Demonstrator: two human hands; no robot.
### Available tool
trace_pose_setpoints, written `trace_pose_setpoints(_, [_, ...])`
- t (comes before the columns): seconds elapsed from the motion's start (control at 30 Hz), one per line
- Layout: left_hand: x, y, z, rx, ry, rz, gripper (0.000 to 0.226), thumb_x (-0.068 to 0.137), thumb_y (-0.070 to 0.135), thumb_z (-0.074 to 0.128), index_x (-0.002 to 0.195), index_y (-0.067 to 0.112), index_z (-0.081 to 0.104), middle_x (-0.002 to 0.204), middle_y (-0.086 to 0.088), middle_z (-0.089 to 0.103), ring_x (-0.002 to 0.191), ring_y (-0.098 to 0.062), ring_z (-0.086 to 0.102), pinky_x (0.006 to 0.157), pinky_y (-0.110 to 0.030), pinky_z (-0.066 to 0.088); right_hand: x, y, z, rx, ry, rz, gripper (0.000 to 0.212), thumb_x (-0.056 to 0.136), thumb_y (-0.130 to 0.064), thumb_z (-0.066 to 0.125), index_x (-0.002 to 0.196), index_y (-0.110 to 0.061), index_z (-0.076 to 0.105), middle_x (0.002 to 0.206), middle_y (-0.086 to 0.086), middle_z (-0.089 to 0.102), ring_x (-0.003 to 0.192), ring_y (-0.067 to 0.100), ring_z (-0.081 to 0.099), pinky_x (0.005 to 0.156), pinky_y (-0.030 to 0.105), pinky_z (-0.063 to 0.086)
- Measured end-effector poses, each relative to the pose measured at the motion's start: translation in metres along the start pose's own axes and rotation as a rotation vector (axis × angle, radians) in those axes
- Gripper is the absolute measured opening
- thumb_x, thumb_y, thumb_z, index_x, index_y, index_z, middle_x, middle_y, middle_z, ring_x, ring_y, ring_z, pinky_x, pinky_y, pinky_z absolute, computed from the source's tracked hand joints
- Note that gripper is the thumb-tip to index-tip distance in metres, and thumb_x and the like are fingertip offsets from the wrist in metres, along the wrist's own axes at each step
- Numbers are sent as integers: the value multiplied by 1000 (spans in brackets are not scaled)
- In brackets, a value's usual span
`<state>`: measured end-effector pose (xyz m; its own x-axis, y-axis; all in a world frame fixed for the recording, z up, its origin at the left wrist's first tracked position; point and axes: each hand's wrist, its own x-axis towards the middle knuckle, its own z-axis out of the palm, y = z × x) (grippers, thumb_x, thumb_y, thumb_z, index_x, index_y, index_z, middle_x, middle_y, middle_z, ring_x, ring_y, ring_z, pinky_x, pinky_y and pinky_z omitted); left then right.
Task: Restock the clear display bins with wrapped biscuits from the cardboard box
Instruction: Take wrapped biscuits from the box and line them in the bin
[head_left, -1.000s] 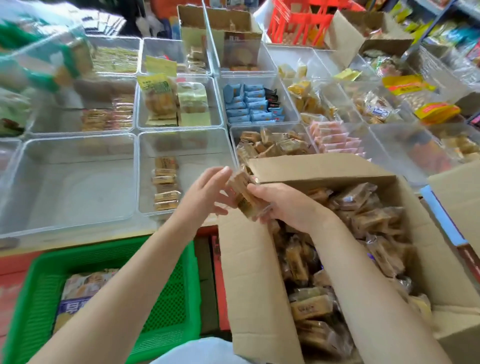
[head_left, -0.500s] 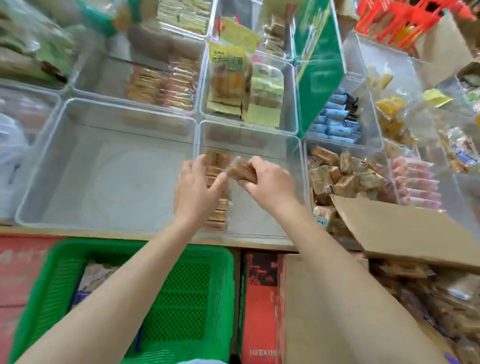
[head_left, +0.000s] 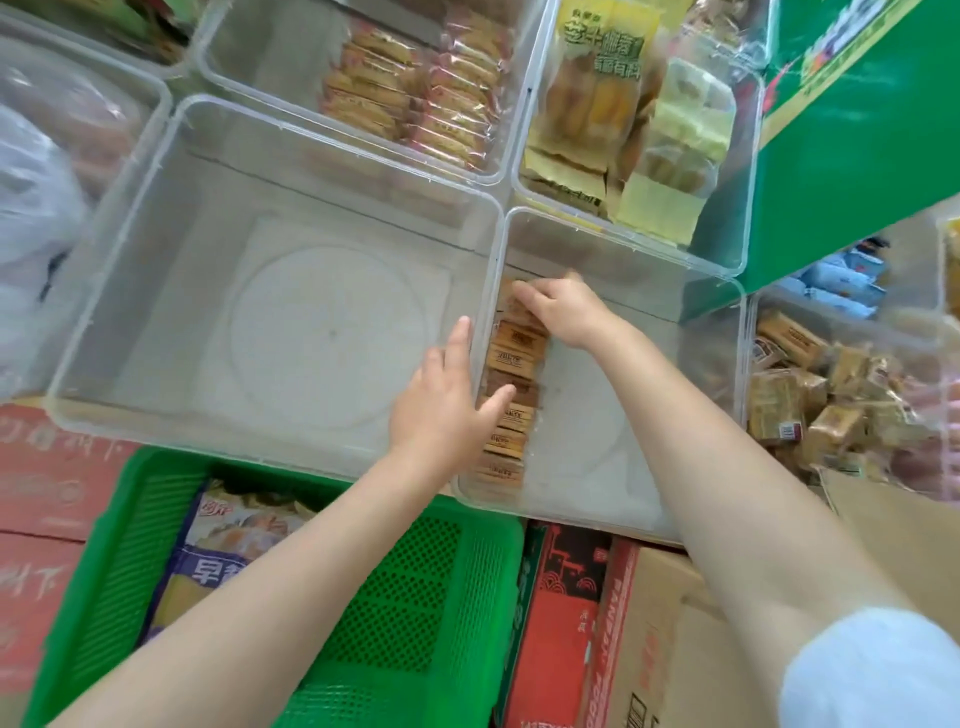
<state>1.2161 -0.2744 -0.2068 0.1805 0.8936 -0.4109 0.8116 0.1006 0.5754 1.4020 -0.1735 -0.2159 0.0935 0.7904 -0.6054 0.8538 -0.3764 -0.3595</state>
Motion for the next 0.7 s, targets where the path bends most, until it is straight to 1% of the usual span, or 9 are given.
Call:
trace_pose_setpoints(0.1, [0, 0, 0, 14, 13, 5, 89, 95, 62, 50, 161, 25, 3, 147, -9, 42, 133, -29, 46, 97, -42, 43, 6, 0, 9, 59, 44, 33, 52, 98, -57, 52, 141, -30, 54, 143, 15, 45, 127, 27, 51, 108, 31, 37])
trace_pose_setpoints(0.23, [0, 0, 1, 0, 31, 10, 88, 95, 62, 50, 161, 26, 3, 147, -8, 42, 132, -27, 47, 96, -40, 44, 4, -1, 12, 254, 163, 221, 96, 81, -65, 71, 150, -9, 33, 154, 14, 38, 137, 31, 45, 103, 36, 41])
trace_pose_setpoints(0.3, [-1, 0, 0, -7, 28, 6, 88, 95, 62, 49, 161, 26, 2, 147, -7, 41, 132, -27, 46, 97, -40, 44, 5, 2, 14, 405, 160, 284, 103, 77, -63, 76, 149, -5, 32, 149, 11, 46, 135, 28, 48, 95, 31, 41])
trace_pose_setpoints(0.37, [-1, 1, 0, -11, 25, 4, 88, 95, 62, 49, 161, 27, 2, 148, -7, 40, 133, -27, 45, 98, -40, 44, 6, 8, 16, 546, 110, 306, 105, 73, -61, 80, 148, -3, 35, 141, 10, 54, 127, 26, 55, 94, 30, 44])
trace_pose_setpoints(0.43, [-1, 1, 1, -11, 27, 6, 88, 95, 62, 49, 161, 27, 1, 149, -7, 40, 133, -26, 45, 97, -40, 44, 6, 14, 18, 652, 22, 281, 96, 72, -55, 83, 142, -1, 46, 127, 7, 66, 114, 21, 64, 98, 34, 51])
trace_pose_setpoints(0.5, [-1, 1, 1, -14, 26, 6, 88, 95, 62, 49, 161, 27, 2, 149, -6, 40, 133, -26, 45, 97, -40, 44, 4, 20, 17, 723, -58, 253, 77, 75, -47, 84, 133, -5, 56, 111, 2, 72, 102, 15, 68, 88, 31, 54])
trace_pose_setpoints(0.53, [0, 1, 2, -17, 28, 7, 88, 95, 62, 49, 161, 27, 2, 149, -6, 40, 133, -26, 45, 97, -40, 44, 4, 22, 15, 752, -77, 238, 71, 76, -42, 85, 130, -8, 55, 109, 0, 71, 100, 14, 67, 82, 29, 53])
trace_pose_setpoints(0.6, [-1, 1, 2, -20, 32, 8, 88, 95, 62, 49, 161, 26, 2, 149, -6, 40, 133, -25, 45, 97, -40, 45, 1, 26, 14, 802, -86, 197, 71, 76, -33, 86, 132, -18, 45, 115, -1, 66, 104, 16, 66, 81, 30, 51])
trace_pose_setpoints(0.7, [0, 0, 3, -20, 37, 8, 87, 95, 63, 48, 161, 27, 2, 149, -6, 40, 134, -25, 45, 97, -40, 45, 0, 29, 15, 843, -91, 144, 79, 77, -20, 86, 138, -20, 36, 133, 3, 56, 114, 21, 62, 92, 36, 51])
